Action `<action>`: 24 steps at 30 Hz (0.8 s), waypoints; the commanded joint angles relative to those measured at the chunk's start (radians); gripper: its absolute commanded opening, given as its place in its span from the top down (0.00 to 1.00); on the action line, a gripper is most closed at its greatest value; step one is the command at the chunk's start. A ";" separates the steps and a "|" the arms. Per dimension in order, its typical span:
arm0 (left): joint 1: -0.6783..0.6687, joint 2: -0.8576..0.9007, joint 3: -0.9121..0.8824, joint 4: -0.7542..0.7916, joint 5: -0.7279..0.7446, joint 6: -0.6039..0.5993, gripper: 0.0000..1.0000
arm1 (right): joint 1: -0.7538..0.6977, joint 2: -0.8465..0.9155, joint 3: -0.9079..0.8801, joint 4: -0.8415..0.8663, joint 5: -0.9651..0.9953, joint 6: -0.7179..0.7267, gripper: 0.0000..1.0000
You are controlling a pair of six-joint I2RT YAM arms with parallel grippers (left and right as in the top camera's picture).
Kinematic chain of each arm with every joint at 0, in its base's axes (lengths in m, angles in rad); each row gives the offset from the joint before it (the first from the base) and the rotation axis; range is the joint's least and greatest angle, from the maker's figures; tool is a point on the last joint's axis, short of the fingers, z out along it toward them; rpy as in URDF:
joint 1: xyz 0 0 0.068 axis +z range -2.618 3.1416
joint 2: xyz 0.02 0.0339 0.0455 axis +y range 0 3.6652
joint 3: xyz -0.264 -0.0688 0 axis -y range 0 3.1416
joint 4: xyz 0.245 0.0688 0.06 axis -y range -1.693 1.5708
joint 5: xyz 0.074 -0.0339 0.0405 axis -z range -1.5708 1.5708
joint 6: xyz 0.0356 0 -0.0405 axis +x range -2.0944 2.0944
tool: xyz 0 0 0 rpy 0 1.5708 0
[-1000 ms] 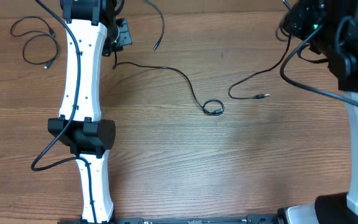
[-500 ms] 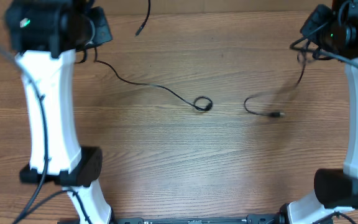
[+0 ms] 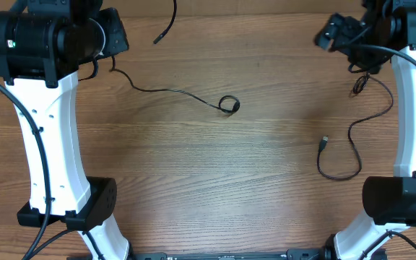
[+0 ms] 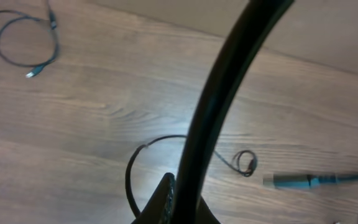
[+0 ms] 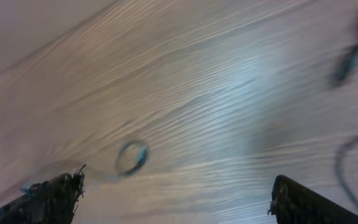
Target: Untangle cables
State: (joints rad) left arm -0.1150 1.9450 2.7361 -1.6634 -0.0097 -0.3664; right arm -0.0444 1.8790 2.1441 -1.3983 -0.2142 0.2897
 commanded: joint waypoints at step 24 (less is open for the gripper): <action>0.003 -0.322 0.037 0.213 0.235 0.003 0.96 | 0.254 -0.003 -0.584 0.436 -0.268 -0.084 0.00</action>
State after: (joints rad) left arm -0.1150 1.5944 2.7770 -1.4414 0.2485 -0.3668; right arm 0.1616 1.8790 1.5951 -0.9955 -0.3962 0.2115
